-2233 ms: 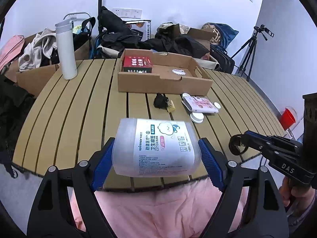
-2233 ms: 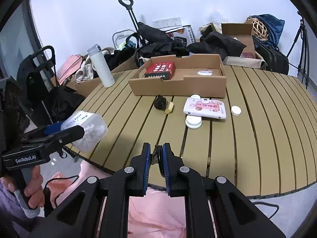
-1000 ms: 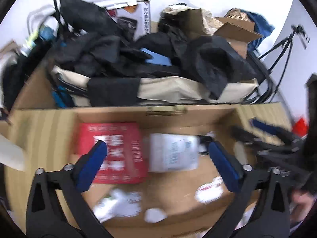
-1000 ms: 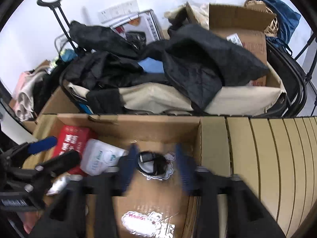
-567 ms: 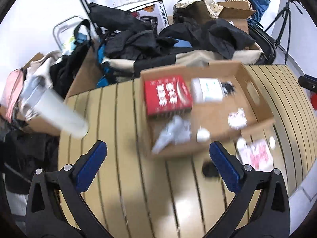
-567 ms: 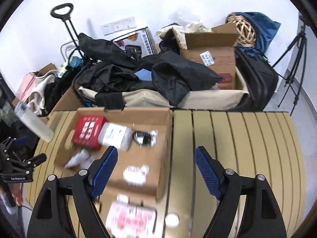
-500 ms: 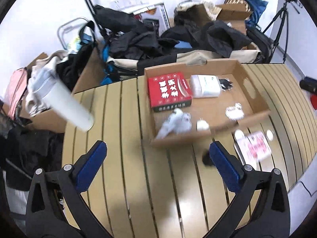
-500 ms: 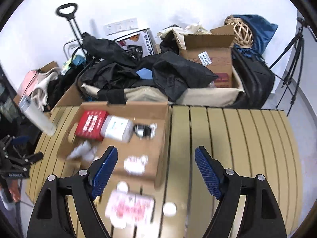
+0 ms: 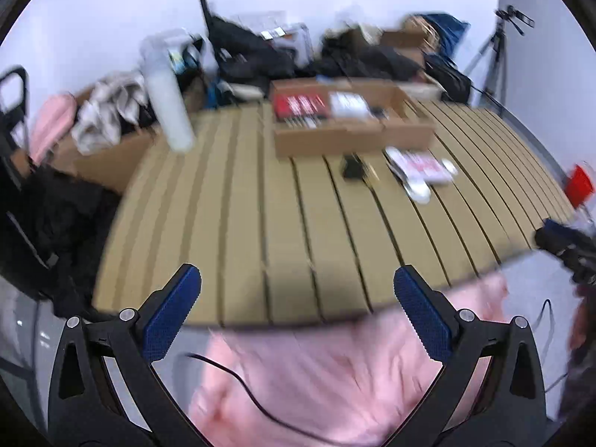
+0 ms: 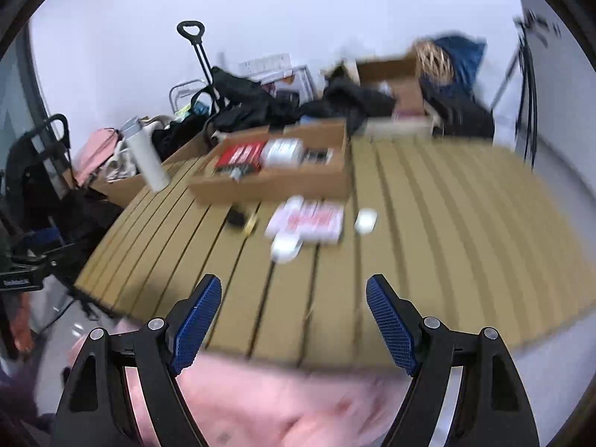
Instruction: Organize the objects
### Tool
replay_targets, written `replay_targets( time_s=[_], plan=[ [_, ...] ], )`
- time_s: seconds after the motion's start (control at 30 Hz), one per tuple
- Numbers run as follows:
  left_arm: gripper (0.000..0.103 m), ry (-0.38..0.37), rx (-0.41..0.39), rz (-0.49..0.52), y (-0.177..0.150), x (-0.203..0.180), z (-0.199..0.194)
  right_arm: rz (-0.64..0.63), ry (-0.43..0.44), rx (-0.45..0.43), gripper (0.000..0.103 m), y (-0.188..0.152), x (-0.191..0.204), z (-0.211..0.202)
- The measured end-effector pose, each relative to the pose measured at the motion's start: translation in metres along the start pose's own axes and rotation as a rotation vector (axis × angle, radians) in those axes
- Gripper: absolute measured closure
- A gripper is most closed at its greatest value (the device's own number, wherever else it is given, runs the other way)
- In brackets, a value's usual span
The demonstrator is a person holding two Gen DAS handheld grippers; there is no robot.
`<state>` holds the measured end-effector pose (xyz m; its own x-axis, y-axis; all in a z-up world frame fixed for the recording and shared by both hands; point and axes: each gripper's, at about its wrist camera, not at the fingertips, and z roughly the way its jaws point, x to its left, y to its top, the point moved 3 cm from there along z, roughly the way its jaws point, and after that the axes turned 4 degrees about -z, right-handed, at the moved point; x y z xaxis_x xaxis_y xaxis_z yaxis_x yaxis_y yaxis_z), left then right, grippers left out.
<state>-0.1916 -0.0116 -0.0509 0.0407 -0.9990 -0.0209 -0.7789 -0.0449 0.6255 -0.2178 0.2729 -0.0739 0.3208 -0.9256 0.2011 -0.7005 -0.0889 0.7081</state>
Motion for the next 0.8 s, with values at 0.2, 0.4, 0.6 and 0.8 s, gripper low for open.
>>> replay_targets(
  time_s=[0.2, 0.4, 0.6, 0.8],
  plan=[
    [0.0, 0.018, -0.011, -0.027, -0.001, 0.005, 0.008, -0.086, -0.013, 0.067, 0.02, -0.022, 0.014, 0.021],
    [0.0, -0.067, -0.077, -0.094, 0.004, 0.01, 0.019, -0.114, -0.073, 0.058, 0.02, -0.024, 0.015, 0.026],
    [0.018, -0.132, -0.035, -0.1, 0.035, -0.015, 0.092, -0.13, -0.095, 0.058, 0.02, -0.028, 0.018, 0.035],
    [0.03, -0.177, -0.01, -0.103, 0.09, -0.041, 0.168, -0.145, -0.125, 0.063, 0.02, -0.024, 0.012, 0.047]
  ],
)
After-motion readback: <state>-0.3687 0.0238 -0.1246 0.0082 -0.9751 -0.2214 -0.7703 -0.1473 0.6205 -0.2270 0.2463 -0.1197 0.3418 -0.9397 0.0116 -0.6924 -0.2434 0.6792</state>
